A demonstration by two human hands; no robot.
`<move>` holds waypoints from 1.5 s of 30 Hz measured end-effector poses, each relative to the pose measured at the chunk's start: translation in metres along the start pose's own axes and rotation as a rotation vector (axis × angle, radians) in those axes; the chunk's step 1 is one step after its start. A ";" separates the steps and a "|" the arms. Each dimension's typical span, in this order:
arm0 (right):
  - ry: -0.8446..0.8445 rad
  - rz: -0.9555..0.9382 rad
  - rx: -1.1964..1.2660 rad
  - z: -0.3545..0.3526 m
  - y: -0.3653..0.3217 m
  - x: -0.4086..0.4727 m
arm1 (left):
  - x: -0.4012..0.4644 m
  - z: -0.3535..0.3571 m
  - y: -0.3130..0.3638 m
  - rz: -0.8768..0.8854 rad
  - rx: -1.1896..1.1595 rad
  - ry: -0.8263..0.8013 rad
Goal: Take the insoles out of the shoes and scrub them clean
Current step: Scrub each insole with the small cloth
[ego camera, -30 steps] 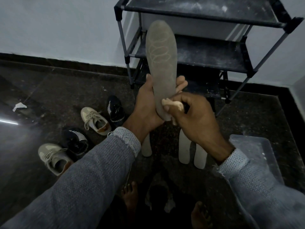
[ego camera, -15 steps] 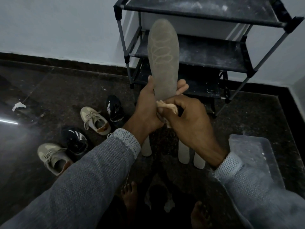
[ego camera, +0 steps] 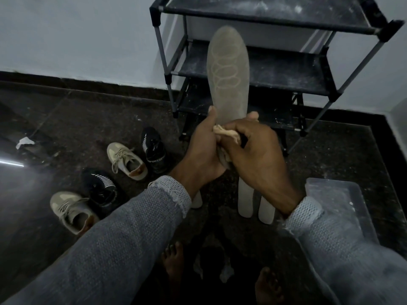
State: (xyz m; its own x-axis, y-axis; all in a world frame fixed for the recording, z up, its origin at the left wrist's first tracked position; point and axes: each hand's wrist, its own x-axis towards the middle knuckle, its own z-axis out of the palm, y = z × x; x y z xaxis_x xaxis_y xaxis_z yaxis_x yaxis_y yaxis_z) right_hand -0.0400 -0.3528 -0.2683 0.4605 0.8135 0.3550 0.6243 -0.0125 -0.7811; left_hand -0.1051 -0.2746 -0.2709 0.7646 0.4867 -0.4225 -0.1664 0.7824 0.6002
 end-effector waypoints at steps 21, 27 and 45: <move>0.216 0.056 -0.120 -0.019 0.029 0.025 | 0.001 0.005 -0.004 0.021 0.018 0.006; 0.064 -0.054 -0.138 -0.005 0.014 0.018 | 0.001 0.004 -0.001 0.057 -0.020 0.022; 0.142 0.319 0.295 -0.026 0.029 0.029 | 0.002 0.003 0.000 0.090 0.175 0.013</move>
State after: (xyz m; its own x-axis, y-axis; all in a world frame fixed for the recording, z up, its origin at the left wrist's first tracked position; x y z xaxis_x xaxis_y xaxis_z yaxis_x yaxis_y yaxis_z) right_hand 0.0075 -0.3441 -0.2671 0.6953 0.7079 0.1243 0.2407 -0.0665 -0.9683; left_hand -0.1017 -0.2751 -0.2701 0.7433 0.5575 -0.3697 -0.1221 0.6565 0.7444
